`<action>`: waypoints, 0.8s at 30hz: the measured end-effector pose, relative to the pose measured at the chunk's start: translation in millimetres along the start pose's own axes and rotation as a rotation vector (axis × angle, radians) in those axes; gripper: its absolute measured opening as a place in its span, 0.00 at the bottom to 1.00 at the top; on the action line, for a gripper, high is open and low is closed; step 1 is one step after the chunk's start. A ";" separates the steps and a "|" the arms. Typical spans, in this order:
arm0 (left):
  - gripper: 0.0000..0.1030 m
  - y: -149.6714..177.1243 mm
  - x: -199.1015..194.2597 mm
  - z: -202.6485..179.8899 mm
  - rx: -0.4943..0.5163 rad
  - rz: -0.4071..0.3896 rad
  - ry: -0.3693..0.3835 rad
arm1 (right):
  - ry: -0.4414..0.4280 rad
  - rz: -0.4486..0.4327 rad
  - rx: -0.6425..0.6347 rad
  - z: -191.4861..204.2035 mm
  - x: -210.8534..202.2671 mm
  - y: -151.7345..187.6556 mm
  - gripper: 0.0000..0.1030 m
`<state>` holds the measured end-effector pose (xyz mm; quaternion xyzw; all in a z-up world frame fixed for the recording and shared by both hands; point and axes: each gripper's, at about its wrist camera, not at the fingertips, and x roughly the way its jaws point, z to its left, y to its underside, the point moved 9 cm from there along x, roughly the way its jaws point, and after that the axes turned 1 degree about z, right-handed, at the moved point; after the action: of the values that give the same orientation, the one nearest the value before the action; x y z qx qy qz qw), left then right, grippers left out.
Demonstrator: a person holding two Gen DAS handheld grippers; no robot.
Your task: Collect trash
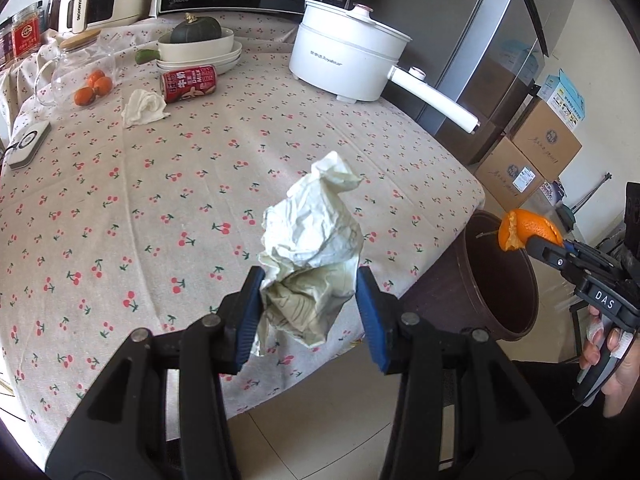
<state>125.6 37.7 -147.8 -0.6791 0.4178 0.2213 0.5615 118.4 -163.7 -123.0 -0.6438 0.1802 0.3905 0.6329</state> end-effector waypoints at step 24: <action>0.47 15.5 65.5 -156.4 0.209 0.112 0.141 | 0.184 0.024 0.230 -162.4 -53.5 95.2 0.23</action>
<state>122.8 -131.7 -164.7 -0.6066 0.5142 0.1592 0.5851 60.2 -345.6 -165.2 -0.5979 0.2888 0.3144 0.6785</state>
